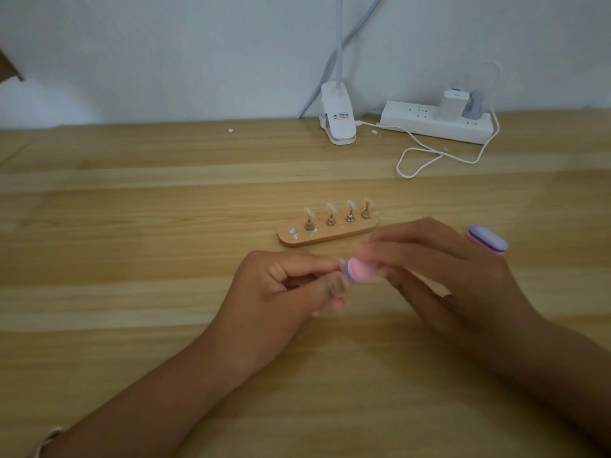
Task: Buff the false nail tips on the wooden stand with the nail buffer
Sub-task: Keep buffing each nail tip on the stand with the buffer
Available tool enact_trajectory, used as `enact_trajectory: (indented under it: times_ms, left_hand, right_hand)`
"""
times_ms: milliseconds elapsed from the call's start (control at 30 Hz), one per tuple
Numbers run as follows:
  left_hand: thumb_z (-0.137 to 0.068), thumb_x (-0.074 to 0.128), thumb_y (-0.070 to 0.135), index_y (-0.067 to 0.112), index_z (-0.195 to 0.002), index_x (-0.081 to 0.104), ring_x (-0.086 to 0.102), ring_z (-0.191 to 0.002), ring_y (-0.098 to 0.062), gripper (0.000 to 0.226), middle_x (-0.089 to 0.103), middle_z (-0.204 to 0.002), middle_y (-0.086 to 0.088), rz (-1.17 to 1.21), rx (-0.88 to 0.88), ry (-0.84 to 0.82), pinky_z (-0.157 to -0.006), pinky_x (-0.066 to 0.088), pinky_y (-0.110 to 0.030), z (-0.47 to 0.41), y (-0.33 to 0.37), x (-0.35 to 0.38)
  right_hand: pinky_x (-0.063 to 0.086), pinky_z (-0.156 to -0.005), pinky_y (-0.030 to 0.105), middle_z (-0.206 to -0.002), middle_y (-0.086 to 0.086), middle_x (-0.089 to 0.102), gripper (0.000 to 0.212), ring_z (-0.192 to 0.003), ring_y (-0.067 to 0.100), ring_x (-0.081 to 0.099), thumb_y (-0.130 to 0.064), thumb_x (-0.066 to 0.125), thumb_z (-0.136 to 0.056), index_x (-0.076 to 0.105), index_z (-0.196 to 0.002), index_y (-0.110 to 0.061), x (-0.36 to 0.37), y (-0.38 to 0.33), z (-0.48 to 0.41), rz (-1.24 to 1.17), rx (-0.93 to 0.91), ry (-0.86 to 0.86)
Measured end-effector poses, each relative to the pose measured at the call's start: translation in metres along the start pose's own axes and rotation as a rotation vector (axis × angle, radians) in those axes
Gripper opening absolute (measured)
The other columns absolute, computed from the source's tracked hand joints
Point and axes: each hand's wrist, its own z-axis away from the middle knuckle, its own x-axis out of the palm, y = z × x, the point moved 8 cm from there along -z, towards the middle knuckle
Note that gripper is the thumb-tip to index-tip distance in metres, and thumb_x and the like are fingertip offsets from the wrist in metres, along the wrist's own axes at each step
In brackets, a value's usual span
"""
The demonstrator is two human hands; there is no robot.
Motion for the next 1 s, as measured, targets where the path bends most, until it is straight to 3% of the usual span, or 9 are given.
enact_trajectory:
  times_ms: [167, 300, 367, 433, 567, 667, 833, 933, 1000]
  left_hand:
    - [-0.079, 0.071, 0.011, 0.003, -0.094, 0.076, 0.064, -0.067, -0.015, 0.018, 0.074, -0.076, -0.012, 0.018, -0.014, -0.037, -0.059, 0.05, -0.024, 0.002, -0.001, 0.002]
    - [-0.081, 0.07, 0.017, 0.011, -0.087, 0.078, 0.071, -0.068, -0.015, 0.012, 0.074, -0.075, -0.006, 0.015, -0.037, -0.03, -0.055, 0.051, -0.022, 0.002, -0.004, 0.001]
    - [-0.081, 0.068, 0.02, 0.014, -0.086, 0.079, 0.072, -0.072, -0.017, 0.012, 0.075, -0.077, -0.005, 0.009, -0.043, -0.029, -0.054, 0.052, -0.024, 0.003, -0.004, 0.001]
    - [-0.083, 0.072, 0.02, 0.016, -0.089, 0.079, 0.071, -0.07, -0.012, 0.01, 0.075, -0.077, -0.003, -0.022, -0.031, -0.043, -0.053, 0.051, -0.022, 0.002, -0.003, 0.002]
    - [-0.082, 0.069, 0.015, 0.012, -0.095, 0.078, 0.063, -0.061, 0.001, 0.016, 0.075, -0.074, -0.001, -0.039, -0.017, -0.028, -0.051, 0.047, -0.017, 0.002, -0.001, 0.002]
    - [-0.084, 0.07, 0.02, 0.012, -0.091, 0.078, 0.068, -0.065, -0.005, 0.013, 0.075, -0.073, -0.004, -0.049, -0.024, -0.023, -0.052, 0.048, -0.022, 0.001, 0.0, 0.001]
    - [-0.083, 0.068, 0.018, 0.009, -0.096, 0.077, 0.069, -0.067, -0.007, 0.019, 0.076, -0.078, -0.004, -0.036, -0.028, -0.036, -0.053, 0.048, -0.018, 0.003, -0.003, 0.002]
    - [-0.084, 0.069, 0.018, 0.012, -0.09, 0.078, 0.073, -0.073, -0.017, 0.013, 0.075, -0.076, -0.006, 0.006, -0.042, -0.011, -0.052, 0.05, -0.022, 0.003, -0.003, -0.001]
    - [-0.085, 0.07, 0.017, 0.013, -0.09, 0.079, 0.072, -0.071, -0.014, 0.012, 0.075, -0.078, -0.007, 0.024, -0.045, -0.039, -0.053, 0.05, -0.022, 0.002, -0.002, 0.001]
  right_hand:
    - [0.046, -0.091, 0.021, -0.112, 0.006, 0.067, 0.028, -0.101, 0.017, 0.064, 0.005, 0.06, -0.093, 0.075, -0.111, -0.01, 0.01, -0.02, 0.005, -0.056, -0.045, -0.002]
    - [0.037, -0.093, 0.01, -0.108, 0.005, 0.068, 0.022, -0.099, 0.015, 0.063, 0.002, 0.062, -0.093, 0.075, -0.104, -0.01, -0.006, 0.009, 0.002, 0.056, 0.051, 0.036]
    - [0.043, -0.093, 0.017, -0.107, 0.003, 0.067, 0.023, -0.102, 0.014, 0.064, 0.001, 0.062, -0.092, 0.071, -0.104, -0.016, -0.013, 0.017, 0.001, -0.008, 0.124, 0.085]
    - [0.042, -0.095, 0.018, -0.11, 0.0, 0.065, 0.025, -0.106, 0.01, 0.061, -0.001, 0.06, -0.095, 0.066, -0.11, -0.019, -0.006, 0.002, 0.001, -0.091, 0.075, 0.075]
    - [0.046, -0.091, 0.023, -0.111, 0.006, 0.065, 0.021, -0.1, 0.018, 0.061, -0.006, 0.055, -0.099, 0.073, -0.108, -0.009, 0.005, -0.01, 0.007, -0.063, -0.022, 0.003]
    - [0.041, -0.096, 0.018, -0.11, 0.004, 0.065, 0.02, -0.101, 0.018, 0.061, -0.006, 0.053, -0.099, 0.072, -0.105, -0.007, 0.0, -0.002, 0.004, -0.04, 0.019, 0.025]
    - [0.045, -0.093, 0.021, -0.11, 0.007, 0.064, 0.021, -0.1, 0.017, 0.061, -0.002, 0.057, -0.097, 0.073, -0.109, -0.008, 0.006, -0.01, 0.007, -0.032, 0.003, 0.029]
    - [0.033, -0.096, 0.009, -0.107, 0.006, 0.066, 0.018, -0.101, 0.014, 0.061, 0.001, 0.059, -0.095, 0.071, -0.103, -0.008, -0.006, 0.007, 0.003, 0.02, 0.069, 0.059]
    - [0.031, -0.099, 0.008, -0.108, 0.003, 0.066, 0.018, -0.104, 0.009, 0.059, -0.002, 0.059, -0.095, 0.068, -0.104, -0.015, -0.006, -0.001, 0.002, -0.037, 0.045, 0.089]
